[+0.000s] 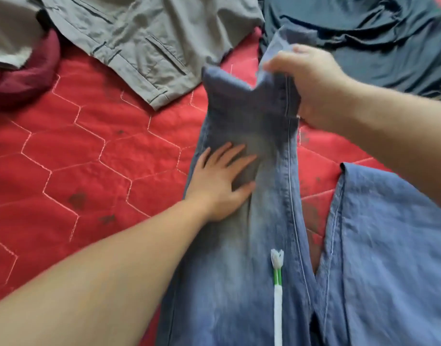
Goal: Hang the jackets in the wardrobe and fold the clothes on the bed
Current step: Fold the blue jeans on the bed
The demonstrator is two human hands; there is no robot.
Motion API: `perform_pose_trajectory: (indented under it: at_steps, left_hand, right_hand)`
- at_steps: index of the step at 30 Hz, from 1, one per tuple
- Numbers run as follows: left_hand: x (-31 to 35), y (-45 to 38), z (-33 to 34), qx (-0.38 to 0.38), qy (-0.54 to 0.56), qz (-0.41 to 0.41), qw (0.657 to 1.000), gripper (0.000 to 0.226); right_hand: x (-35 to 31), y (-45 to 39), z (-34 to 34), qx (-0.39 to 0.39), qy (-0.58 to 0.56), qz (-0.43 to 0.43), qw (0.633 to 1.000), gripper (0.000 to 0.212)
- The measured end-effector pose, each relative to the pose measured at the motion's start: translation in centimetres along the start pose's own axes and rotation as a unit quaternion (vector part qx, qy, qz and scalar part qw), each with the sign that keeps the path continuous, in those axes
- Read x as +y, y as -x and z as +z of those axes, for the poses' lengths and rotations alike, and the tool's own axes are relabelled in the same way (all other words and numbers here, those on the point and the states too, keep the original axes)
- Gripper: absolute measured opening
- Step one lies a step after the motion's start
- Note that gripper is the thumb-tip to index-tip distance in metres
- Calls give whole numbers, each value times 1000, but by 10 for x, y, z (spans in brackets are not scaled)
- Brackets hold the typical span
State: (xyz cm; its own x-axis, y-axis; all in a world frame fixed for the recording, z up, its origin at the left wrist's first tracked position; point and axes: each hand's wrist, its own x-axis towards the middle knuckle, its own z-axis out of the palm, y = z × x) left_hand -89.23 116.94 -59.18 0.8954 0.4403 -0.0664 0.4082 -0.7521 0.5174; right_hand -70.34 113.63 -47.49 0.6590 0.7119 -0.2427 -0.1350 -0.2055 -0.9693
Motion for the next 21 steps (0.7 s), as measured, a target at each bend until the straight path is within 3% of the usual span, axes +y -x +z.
perform_pose_trajectory:
  at_steps: [1, 2, 4, 5, 7, 8, 9, 12, 14, 16, 18, 21]
  left_hand:
    - [5, -1, -7, 11, 120, -44, 992, 51]
    - [10, 1, -16, 44, 264, -109, 957, 43]
    - [17, 18, -35, 133, 458, -241, 845, 24]
    - [18, 33, -44, 135, 516, -302, 790, 20]
    - [18, 69, -54, 64, 628, -389, 670, 46]
    - [17, 85, -58, 21, 651, -411, 638, 58]
    - [18, 101, -59, -16, 650, -428, 628, 64]
    - [27, 131, -51, -57, 597, -462, 653, 53]
    - [36, 144, -44, -69, 575, -466, 669, 42]
    - [42, 154, -39, -91, 566, -470, 671, 43]
    - [48, 162, -35, -109, 561, -475, 670, 46]
    - [53, 174, -28, -131, 532, -464, 696, 41]
  right_hand:
    - [7, 24, -3, -23, 33, -8, 999, 12]
    - [16, 49, -6, -40, 67, -15, 997, 10]
    - [37, 99, -11, -74, 134, -26, 988, 3]
    - [49, 124, -13, -94, 166, -27, 981, 5]
    - [72, 175, -15, -133, 236, -46, 962, 16]
    - [83, 198, -17, -150, 298, -74, 940, 28]
    - [94, 218, -18, -175, 359, -92, 912, 36]
    - [115, 261, -20, -230, 480, -81, 843, 24]
    - [121, 274, -18, -206, 491, -78, 843, 55]
    - [123, 281, -15, -187, 503, -105, 838, 66]
    - [125, 286, -13, -168, 488, -129, 846, 49]
    - [127, 293, -11, -47, 371, -56, 926, 30]
